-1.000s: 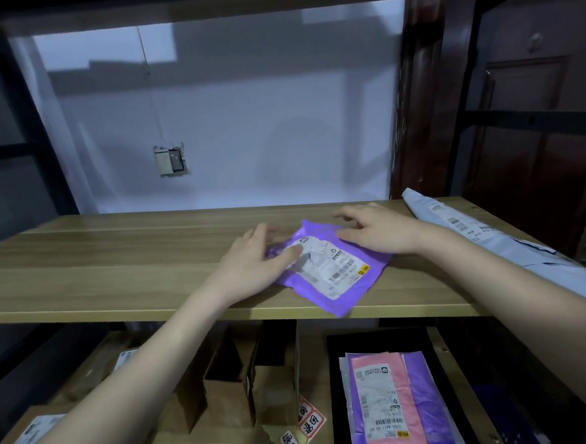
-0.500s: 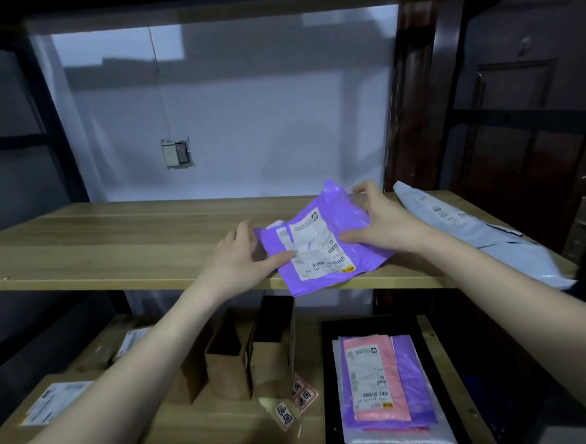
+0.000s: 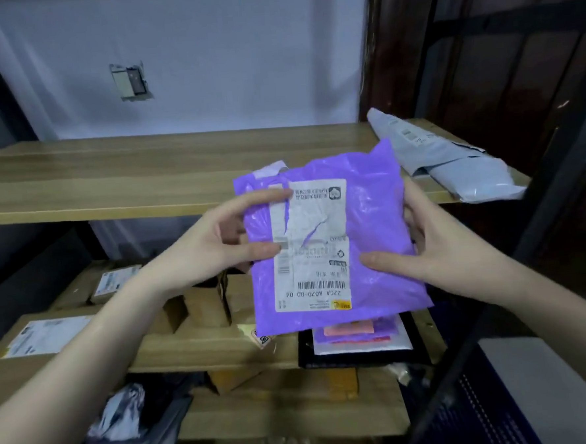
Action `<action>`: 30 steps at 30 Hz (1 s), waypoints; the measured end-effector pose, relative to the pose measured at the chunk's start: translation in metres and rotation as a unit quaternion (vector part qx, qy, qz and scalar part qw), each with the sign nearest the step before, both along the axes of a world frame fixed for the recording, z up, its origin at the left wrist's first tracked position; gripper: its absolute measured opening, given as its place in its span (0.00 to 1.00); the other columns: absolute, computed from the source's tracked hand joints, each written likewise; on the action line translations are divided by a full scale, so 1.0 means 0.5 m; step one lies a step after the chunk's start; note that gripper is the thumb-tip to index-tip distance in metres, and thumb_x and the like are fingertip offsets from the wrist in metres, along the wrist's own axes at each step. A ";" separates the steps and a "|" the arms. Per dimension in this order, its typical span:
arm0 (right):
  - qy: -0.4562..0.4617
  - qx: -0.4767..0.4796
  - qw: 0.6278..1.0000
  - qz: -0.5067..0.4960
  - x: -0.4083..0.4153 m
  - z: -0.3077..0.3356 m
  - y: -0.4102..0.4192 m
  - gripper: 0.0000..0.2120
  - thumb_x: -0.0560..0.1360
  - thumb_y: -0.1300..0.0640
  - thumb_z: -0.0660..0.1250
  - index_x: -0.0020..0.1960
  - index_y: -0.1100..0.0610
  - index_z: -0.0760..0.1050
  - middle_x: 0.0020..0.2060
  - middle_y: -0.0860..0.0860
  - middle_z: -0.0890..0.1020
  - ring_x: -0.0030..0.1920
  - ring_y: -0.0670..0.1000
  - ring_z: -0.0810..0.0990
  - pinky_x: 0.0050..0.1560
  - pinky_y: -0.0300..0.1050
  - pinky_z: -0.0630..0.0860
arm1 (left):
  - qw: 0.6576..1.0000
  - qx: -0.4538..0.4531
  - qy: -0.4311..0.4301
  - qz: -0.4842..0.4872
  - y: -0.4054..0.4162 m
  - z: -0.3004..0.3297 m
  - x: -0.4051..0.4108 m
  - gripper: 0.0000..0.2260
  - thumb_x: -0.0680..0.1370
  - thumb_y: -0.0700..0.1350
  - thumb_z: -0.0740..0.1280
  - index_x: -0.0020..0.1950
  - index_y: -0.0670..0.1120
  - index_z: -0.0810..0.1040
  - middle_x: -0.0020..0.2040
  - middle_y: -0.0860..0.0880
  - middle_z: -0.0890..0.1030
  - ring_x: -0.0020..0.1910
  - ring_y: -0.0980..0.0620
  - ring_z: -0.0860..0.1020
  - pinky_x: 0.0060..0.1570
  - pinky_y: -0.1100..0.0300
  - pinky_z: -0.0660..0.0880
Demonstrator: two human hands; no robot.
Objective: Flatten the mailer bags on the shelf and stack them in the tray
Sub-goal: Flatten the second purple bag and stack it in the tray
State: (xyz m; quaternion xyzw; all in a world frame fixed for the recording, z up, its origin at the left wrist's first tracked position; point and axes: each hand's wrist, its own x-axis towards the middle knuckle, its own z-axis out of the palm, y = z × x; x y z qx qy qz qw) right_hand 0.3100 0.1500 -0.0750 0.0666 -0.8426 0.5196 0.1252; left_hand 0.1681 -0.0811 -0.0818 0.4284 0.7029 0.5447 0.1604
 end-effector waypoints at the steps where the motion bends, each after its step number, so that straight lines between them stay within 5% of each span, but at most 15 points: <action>1: -0.018 0.014 1.000 -0.005 0.011 -0.022 0.006 0.29 0.67 0.58 0.76 0.62 0.46 0.66 0.53 0.49 0.81 0.55 0.50 0.81 0.56 0.51 0.78 | 0.999 -0.030 0.010 -0.013 0.004 -0.017 0.005 0.18 0.70 0.43 0.74 0.56 0.60 0.80 0.43 0.53 0.82 0.33 0.56 0.73 0.34 0.65 0.77; 6: -0.116 0.015 0.993 -0.034 0.013 -0.147 0.049 0.31 0.66 0.50 0.76 0.61 0.60 0.65 0.53 0.57 0.80 0.54 0.59 0.80 0.55 0.64 0.76 | 0.986 -0.151 -0.035 -0.062 0.052 -0.124 -0.012 0.12 0.75 0.41 0.68 0.51 0.57 0.83 0.36 0.42 0.72 0.27 0.55 0.69 0.30 0.67 0.74; 10: -0.183 0.004 0.981 -0.063 -0.040 -0.244 0.099 0.33 0.66 0.55 0.74 0.66 0.56 0.63 0.59 0.50 0.79 0.60 0.49 0.78 0.61 0.58 0.75 | 0.983 -0.179 -0.044 -0.021 0.121 -0.231 -0.049 0.12 0.78 0.35 0.64 0.54 0.49 0.80 0.29 0.55 0.74 0.23 0.58 0.66 0.28 0.65 0.67; 14: -0.232 0.009 0.962 -0.144 -0.108 -0.342 0.158 0.38 0.60 0.39 0.70 0.64 0.52 0.61 0.60 0.50 0.76 0.60 0.52 0.77 0.59 0.60 0.75 | 0.982 -0.143 -0.073 0.104 0.206 -0.333 -0.090 0.13 0.77 0.32 0.63 0.53 0.48 0.80 0.42 0.46 0.77 0.34 0.51 0.70 0.32 0.66 0.68; 19: -0.238 0.051 0.947 -0.209 -0.170 -0.401 0.180 0.34 0.71 0.54 0.70 0.71 0.55 0.56 0.66 0.51 0.67 0.63 0.56 0.73 0.62 0.57 0.73 | 0.965 -0.198 -0.028 0.171 0.280 -0.405 -0.127 0.15 0.77 0.35 0.62 0.60 0.45 0.79 0.37 0.45 0.78 0.28 0.59 0.72 0.29 0.72 0.65; 22: -0.216 0.091 0.941 -0.245 -0.199 -0.424 0.184 0.33 0.74 0.59 0.68 0.73 0.57 0.55 0.69 0.54 0.65 0.62 0.58 0.73 0.60 0.49 0.70 | 0.953 -0.234 -0.007 0.191 0.309 -0.435 -0.154 0.16 0.77 0.44 0.66 0.65 0.45 0.76 0.58 0.41 0.78 0.50 0.48 0.78 0.45 0.67 0.69; 26: -0.284 0.137 0.919 -0.237 -0.219 -0.452 0.188 0.29 0.77 0.54 0.63 0.74 0.51 0.55 0.62 0.58 0.72 0.39 0.52 0.75 0.35 0.41 0.70 | 0.944 -0.285 0.003 0.165 0.328 -0.472 -0.162 0.25 0.75 0.47 0.69 0.69 0.42 0.69 0.64 0.40 0.70 0.64 0.44 0.71 0.62 0.59 0.66; 27: -0.300 0.153 0.913 -0.230 -0.220 -0.461 0.189 0.28 0.78 0.52 0.62 0.74 0.50 0.55 0.61 0.59 0.72 0.40 0.53 0.74 0.34 0.38 0.69 | 0.941 -0.296 0.012 0.161 0.329 -0.483 -0.157 0.25 0.75 0.46 0.69 0.69 0.41 0.68 0.64 0.40 0.68 0.66 0.43 0.68 0.64 0.59 0.65; 30: -0.298 0.200 0.904 -0.230 -0.220 -0.486 0.192 0.29 0.77 0.49 0.63 0.74 0.50 0.56 0.66 0.58 0.65 0.65 0.59 0.65 0.59 0.47 0.68 | 0.920 -0.341 0.081 0.172 0.331 -0.506 -0.141 0.27 0.75 0.50 0.66 0.71 0.43 0.62 0.69 0.40 0.61 0.70 0.41 0.58 0.67 0.51 0.63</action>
